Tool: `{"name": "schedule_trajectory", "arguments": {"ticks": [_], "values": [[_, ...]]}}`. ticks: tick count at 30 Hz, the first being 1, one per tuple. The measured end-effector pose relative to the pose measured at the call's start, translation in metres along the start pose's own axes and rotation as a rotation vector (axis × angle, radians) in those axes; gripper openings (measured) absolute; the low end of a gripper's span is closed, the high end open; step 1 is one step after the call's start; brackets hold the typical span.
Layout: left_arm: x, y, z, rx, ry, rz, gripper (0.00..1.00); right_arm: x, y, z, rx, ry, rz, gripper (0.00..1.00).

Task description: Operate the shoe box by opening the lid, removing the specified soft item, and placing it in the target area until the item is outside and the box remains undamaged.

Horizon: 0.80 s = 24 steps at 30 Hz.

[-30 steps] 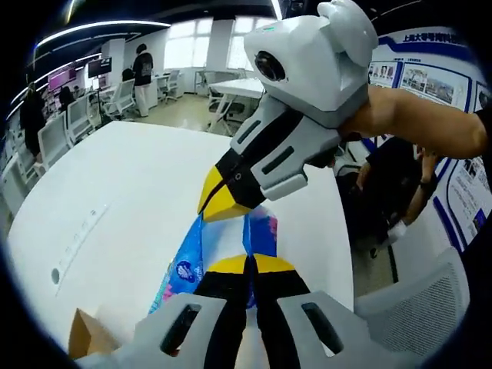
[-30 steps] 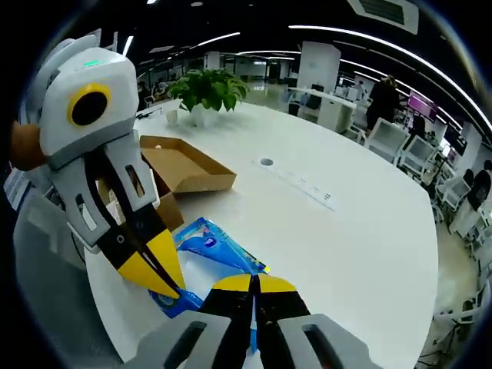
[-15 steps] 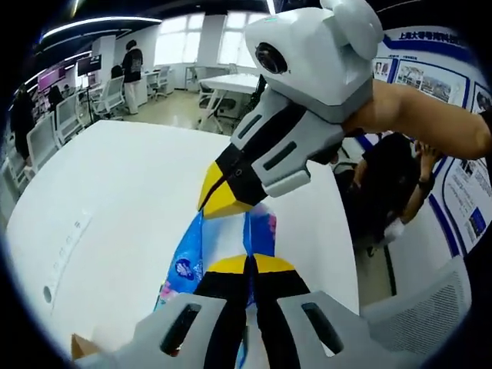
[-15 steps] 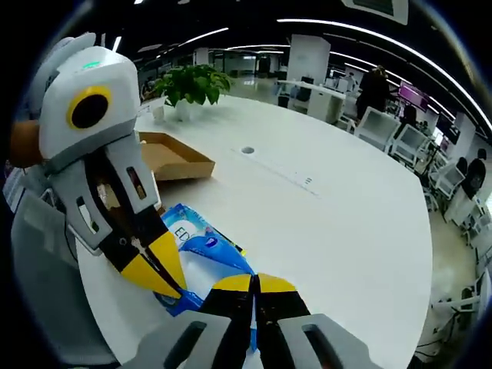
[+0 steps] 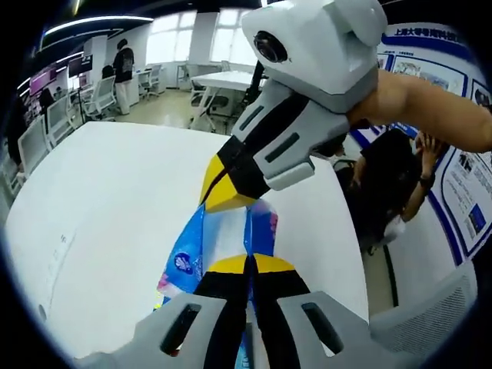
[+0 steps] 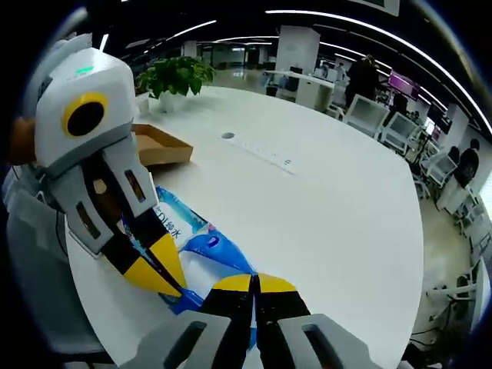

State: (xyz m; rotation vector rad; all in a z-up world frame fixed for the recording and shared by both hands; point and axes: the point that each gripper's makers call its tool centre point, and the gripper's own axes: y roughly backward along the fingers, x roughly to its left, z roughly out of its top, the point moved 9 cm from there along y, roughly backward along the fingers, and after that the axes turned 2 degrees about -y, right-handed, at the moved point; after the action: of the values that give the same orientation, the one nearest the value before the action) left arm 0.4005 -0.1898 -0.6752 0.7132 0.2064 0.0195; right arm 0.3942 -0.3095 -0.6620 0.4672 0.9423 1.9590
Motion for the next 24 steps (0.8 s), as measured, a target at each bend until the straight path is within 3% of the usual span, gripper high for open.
{"name": "schedule_trajectory", "arguments": {"ticks": [9, 18, 24], "values": [[-0.002, -0.02, -0.004, 0.0, 0.006, -0.001, 0.0, -0.008, -0.013, -0.015, 0.007, -0.057, -0.037, 0.0], [0.003, -0.038, -0.026, 0.031, 0.023, 0.008, 0.0, -0.006, -0.029, -0.03, 0.026, -0.109, -0.064, 0.0], [0.006, -0.041, -0.028, 0.03, 0.053, 0.005, 0.0, -0.008, -0.037, -0.032, 0.026, -0.144, -0.084, 0.0]]}}
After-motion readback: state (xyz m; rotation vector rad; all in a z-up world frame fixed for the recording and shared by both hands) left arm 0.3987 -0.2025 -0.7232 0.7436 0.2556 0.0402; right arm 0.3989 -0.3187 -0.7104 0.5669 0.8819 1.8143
